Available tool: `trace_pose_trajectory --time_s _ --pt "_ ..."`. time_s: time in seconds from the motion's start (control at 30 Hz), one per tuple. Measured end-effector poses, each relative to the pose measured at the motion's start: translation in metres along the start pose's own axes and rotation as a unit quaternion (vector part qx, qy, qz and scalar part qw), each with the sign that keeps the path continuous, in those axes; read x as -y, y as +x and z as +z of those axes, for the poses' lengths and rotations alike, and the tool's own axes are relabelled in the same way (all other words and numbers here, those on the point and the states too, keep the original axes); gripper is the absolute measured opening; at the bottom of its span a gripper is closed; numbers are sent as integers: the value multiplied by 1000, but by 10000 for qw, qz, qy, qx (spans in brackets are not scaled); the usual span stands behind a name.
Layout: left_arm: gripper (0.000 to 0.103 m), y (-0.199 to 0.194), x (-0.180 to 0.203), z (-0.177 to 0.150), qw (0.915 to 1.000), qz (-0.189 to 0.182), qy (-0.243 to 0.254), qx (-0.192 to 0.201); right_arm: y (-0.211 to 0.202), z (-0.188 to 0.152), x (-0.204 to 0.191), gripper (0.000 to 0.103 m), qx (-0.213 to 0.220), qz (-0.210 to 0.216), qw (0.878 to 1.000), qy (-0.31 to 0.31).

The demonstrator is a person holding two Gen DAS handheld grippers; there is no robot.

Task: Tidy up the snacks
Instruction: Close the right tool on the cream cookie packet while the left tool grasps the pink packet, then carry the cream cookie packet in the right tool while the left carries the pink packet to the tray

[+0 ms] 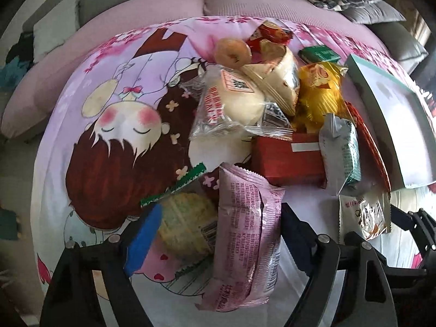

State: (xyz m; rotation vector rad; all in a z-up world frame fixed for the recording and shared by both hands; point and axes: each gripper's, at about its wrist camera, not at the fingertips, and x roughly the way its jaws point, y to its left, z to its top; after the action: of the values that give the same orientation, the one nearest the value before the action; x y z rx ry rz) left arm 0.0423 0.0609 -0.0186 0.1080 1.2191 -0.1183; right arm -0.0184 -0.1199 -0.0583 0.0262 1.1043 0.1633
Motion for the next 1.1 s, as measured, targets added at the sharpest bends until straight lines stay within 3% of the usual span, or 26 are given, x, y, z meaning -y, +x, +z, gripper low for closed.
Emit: trace_pose_trajectory --time_s 0.1,0.17,0.2,0.33,0.4,0.67,1.1 --pt "64 -7 3 -5 9999 -122 32 49 0 0 0 76 3 -1 10000 -1" --pt "46 -9 8 -7 9997 -207 81 50 0 0 0 75 8 -11 10000 1" --pt "43 -9 12 -7 9996 -245 94 51 -1 -1 0 72 15 -15 10000 6" --pt "39 -8 22 -6 9997 -222 92 70 -5 -2 1 64 86 32 9999 73" --pt "37 -10 20 -6 9995 -307 20 76 -8 -2 2 55 139 97 9998 70" --pt "36 -22 12 -10 9986 -418 -310 107 -15 -3 4 54 222 151 9996 88" --pt "36 -73 16 7 9937 -613 -552 762 -60 -6 9 54 623 481 9968 136"
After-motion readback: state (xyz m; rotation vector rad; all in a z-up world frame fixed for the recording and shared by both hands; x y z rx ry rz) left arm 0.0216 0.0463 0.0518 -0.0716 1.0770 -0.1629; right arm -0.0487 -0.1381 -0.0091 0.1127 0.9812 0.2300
